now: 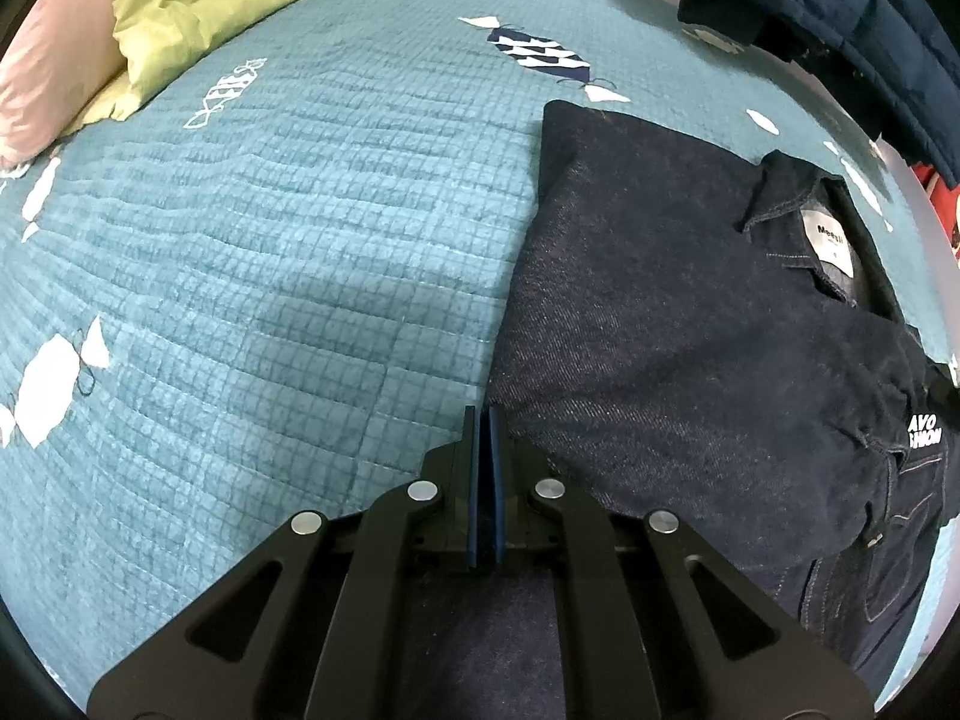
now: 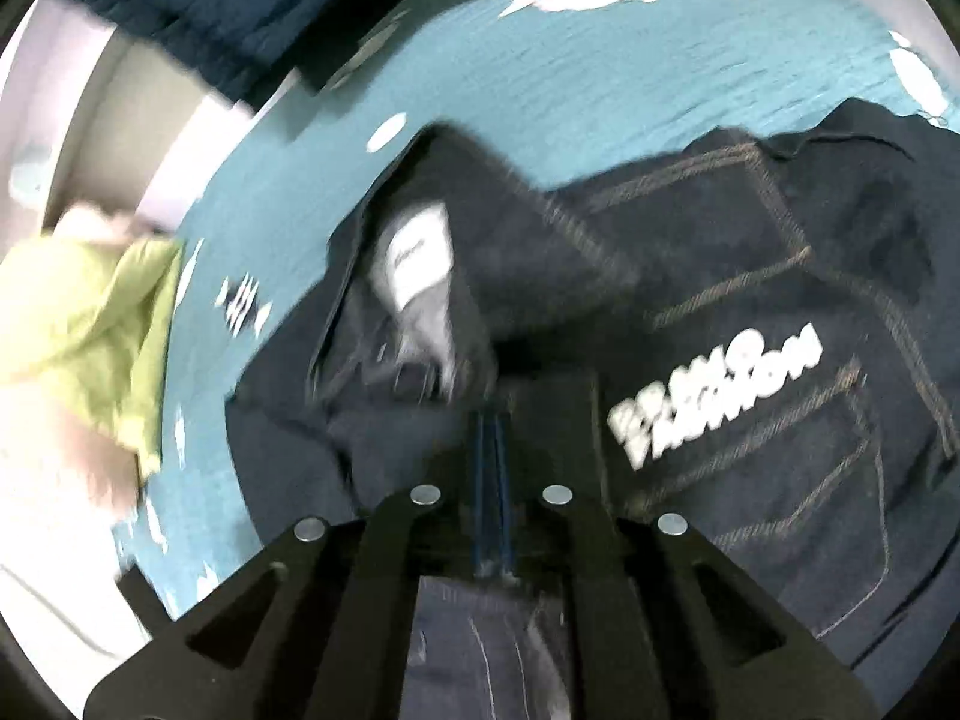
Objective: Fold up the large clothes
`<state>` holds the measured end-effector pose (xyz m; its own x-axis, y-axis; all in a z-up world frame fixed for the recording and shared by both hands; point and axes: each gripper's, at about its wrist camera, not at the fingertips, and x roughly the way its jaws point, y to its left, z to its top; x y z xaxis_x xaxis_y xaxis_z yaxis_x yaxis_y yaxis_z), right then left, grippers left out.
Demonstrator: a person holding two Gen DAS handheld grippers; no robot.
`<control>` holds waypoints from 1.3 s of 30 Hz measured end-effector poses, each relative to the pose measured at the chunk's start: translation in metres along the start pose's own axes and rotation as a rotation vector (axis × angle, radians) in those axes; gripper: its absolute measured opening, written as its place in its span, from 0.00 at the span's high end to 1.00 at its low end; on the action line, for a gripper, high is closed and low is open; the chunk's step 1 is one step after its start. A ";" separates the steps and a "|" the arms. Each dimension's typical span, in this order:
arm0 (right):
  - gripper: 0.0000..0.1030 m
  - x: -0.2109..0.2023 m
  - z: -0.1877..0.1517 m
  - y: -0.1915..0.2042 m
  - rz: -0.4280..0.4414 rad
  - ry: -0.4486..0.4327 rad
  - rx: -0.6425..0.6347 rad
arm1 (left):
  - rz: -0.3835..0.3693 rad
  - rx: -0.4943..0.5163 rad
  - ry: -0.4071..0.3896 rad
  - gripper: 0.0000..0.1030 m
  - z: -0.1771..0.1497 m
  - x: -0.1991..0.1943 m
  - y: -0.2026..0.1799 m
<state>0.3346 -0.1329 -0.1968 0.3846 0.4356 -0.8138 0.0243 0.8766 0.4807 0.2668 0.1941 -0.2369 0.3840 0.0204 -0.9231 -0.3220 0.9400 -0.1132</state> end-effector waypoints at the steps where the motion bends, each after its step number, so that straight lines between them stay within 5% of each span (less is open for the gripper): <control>1: 0.97 0.003 -0.007 0.006 0.027 0.016 -0.031 | 0.000 -0.001 -0.001 0.96 0.000 0.000 0.001; 5: 1.00 0.042 -0.023 0.002 -0.185 0.068 -0.070 | -0.008 -0.005 -0.001 0.96 0.000 0.001 0.002; 8: 1.00 0.058 -0.019 -0.025 -0.073 0.062 0.049 | -0.010 0.000 -0.004 0.96 -0.001 0.004 0.003; 14: 0.98 0.016 -0.026 -0.007 -0.136 0.035 -0.017 | 0.006 0.021 -0.008 0.96 -0.002 -0.006 0.001; 17: 0.98 0.043 -0.033 -0.017 -0.239 0.060 -0.048 | -0.009 0.013 -0.005 0.96 -0.005 -0.002 0.006; 26: 0.92 0.018 -0.040 -0.024 -0.123 0.017 0.013 | 0.059 0.085 -0.056 0.96 -0.013 -0.020 -0.009; 28: 0.91 0.002 -0.049 -0.019 -0.068 -0.009 -0.039 | 0.050 0.087 -0.056 0.92 -0.018 -0.030 -0.008; 29: 0.90 -0.004 -0.054 -0.019 -0.042 -0.007 -0.054 | 0.042 0.092 -0.049 0.82 -0.021 -0.036 -0.009; 30: 0.80 -0.008 -0.058 -0.020 -0.017 0.001 -0.056 | 0.042 0.103 -0.039 0.51 -0.027 -0.043 -0.011; 31: 0.50 -0.015 -0.063 -0.021 0.009 0.006 -0.046 | 0.048 0.110 -0.051 0.34 -0.032 -0.049 -0.014; 33: 0.18 -0.031 -0.075 -0.022 -0.001 -0.042 -0.056 | 0.063 0.141 -0.136 0.26 -0.048 -0.073 -0.019; 39: 0.13 -0.053 -0.094 -0.026 -0.044 -0.055 -0.097 | 0.059 0.210 -0.148 0.26 -0.083 -0.099 -0.041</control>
<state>0.2273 -0.1596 -0.1968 0.4355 0.3865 -0.8130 -0.0457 0.9115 0.4089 0.1705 0.1250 -0.1711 0.4975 0.1128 -0.8601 -0.1669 0.9854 0.0327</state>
